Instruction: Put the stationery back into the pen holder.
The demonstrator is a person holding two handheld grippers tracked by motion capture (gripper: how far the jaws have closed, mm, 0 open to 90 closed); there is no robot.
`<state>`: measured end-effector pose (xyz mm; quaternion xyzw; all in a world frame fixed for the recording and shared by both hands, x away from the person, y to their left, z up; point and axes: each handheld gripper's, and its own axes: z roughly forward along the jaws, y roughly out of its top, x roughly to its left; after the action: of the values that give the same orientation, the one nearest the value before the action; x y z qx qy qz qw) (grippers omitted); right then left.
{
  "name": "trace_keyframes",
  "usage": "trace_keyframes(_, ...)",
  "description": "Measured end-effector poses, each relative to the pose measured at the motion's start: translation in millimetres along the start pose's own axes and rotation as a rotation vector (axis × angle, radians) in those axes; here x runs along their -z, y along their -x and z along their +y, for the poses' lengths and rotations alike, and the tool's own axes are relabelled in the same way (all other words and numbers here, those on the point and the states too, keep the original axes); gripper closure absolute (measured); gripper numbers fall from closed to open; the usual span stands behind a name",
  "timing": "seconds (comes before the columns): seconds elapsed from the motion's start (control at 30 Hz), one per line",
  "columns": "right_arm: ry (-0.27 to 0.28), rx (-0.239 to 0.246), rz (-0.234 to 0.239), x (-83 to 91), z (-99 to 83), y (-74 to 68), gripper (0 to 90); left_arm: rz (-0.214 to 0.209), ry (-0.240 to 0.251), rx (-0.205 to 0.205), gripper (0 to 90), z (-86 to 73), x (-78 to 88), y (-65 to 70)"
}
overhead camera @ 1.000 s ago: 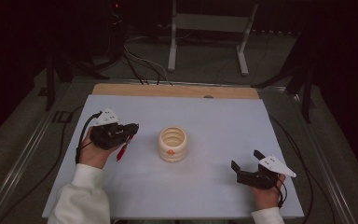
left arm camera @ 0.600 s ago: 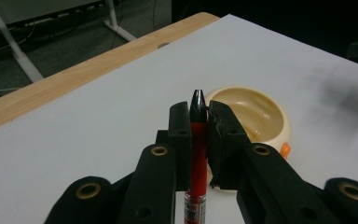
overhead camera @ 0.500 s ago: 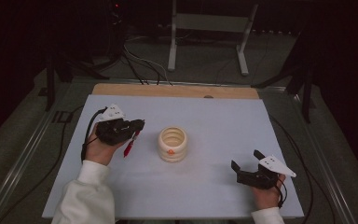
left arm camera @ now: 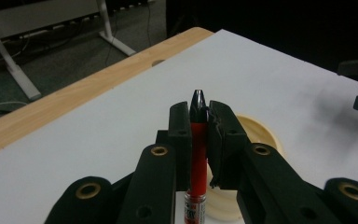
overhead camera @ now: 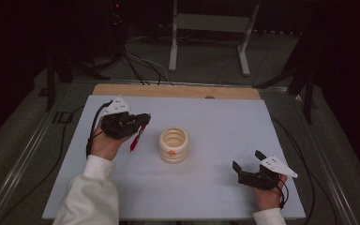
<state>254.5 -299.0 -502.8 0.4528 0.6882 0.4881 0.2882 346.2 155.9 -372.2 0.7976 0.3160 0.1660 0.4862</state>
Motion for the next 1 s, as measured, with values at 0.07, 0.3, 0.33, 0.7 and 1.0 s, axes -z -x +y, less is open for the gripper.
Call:
trace_keyframes(0.07,0.002,0.001,-0.001,0.1,0.0,0.3,0.0,-0.002,0.008,0.002,81.2,2.9,-0.6,0.0)
trace_keyframes(0.3,-0.001,-0.002,0.000,-0.2,-0.2,0.7,0.0,-0.010,0.028,0.001,81.1,11.5,-4.1,0.2)
trace_keyframes(0.33,-0.001,-0.001,-0.001,-0.3,-0.2,0.7,0.0,-0.013,0.033,0.005,81.1,12.6,-4.7,0.1)
trace_keyframes(0.7,0.000,-0.001,-0.003,0.1,-0.2,1.4,0.0,-0.027,0.072,0.017,81.1,26.3,-14.2,1.9)
trace_keyframes(1.0,-0.001,-0.001,-0.003,-0.1,-0.2,1.4,0.0,-0.064,0.099,0.020,81.1,35.0,-22.6,7.8)
